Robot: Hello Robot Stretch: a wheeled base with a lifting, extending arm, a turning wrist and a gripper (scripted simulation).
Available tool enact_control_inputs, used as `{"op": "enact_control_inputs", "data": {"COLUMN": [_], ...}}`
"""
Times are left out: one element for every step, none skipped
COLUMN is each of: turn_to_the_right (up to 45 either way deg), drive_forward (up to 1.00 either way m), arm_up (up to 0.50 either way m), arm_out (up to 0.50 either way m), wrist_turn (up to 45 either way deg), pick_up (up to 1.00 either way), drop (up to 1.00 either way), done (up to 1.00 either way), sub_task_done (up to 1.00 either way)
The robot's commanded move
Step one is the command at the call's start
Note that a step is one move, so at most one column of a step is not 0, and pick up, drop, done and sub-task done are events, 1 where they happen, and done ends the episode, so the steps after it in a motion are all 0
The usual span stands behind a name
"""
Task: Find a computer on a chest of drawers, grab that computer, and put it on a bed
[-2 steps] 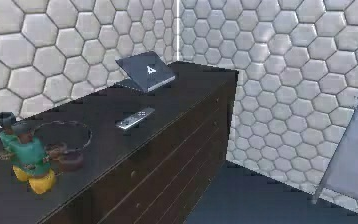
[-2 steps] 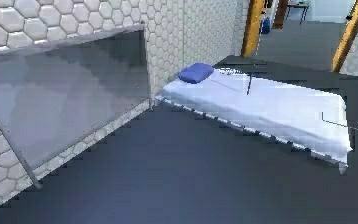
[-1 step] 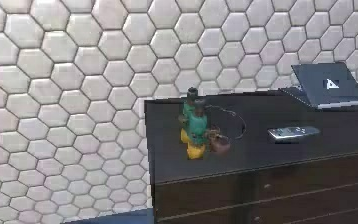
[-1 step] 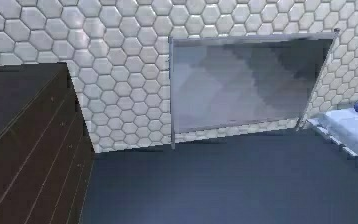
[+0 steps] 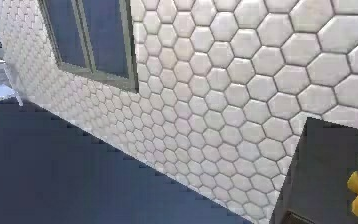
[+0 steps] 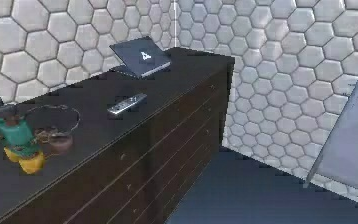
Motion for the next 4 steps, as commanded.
{"op": "enact_control_inputs", "data": {"turn_to_the_right": [45.0,45.0,21.0,0.0], "drive_forward": [0.00,0.00,0.00,1.00], "arm_up": [0.00,0.00,0.00,0.00], "arm_out": [0.00,0.00,0.00,0.00], "wrist_turn": [0.0,0.0,0.0,0.0], "pick_up": [0.00,0.00,0.00,0.00], "drop": [0.00,0.00,0.00,0.00], "done": [0.00,0.00,0.00,0.00], "sub_task_done": [0.00,0.00,0.00,0.00]}}
